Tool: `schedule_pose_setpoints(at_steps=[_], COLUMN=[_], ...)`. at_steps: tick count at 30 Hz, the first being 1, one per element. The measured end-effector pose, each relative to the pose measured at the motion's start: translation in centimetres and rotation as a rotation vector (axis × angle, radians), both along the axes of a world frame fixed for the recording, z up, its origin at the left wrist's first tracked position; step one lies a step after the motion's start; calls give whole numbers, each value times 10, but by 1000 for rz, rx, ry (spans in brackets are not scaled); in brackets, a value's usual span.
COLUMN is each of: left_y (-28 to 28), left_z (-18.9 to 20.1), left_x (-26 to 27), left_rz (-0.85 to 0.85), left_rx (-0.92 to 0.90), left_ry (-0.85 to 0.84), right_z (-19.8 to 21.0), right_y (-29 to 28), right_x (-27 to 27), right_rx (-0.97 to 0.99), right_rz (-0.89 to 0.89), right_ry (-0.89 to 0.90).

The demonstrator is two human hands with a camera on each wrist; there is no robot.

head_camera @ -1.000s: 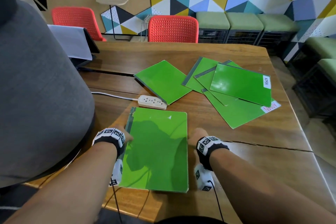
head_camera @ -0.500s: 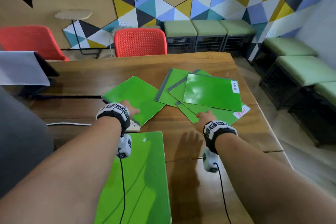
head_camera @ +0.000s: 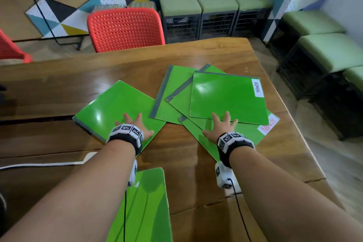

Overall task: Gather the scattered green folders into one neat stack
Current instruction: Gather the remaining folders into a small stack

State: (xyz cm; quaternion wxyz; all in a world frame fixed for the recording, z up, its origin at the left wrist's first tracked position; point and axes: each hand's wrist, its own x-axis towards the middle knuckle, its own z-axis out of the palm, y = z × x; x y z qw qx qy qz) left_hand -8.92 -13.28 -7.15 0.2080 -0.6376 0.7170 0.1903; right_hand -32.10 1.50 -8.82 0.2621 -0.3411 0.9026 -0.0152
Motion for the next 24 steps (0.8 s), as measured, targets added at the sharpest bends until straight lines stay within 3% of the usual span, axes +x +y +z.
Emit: schedule_pose_setpoints(at_steps=[7,17,21,24], left_y=[-6,60,74,58], left_z=[-29,1,17,29], left_x=[-22,-35,-29,-21], left_rz=[-68,-411,-499,-362], left_rx=[164,351,333,171], left_ry=[-56,-46,1,109], right_z=[-32,-7,5,10], right_y=[-30,46,70,68], right_x=[-15,-20,-26,-30], right_rx=[101,93,15,-27], right_rz=[84,324,272,106], right_ry=[2,-66,-74,-69])
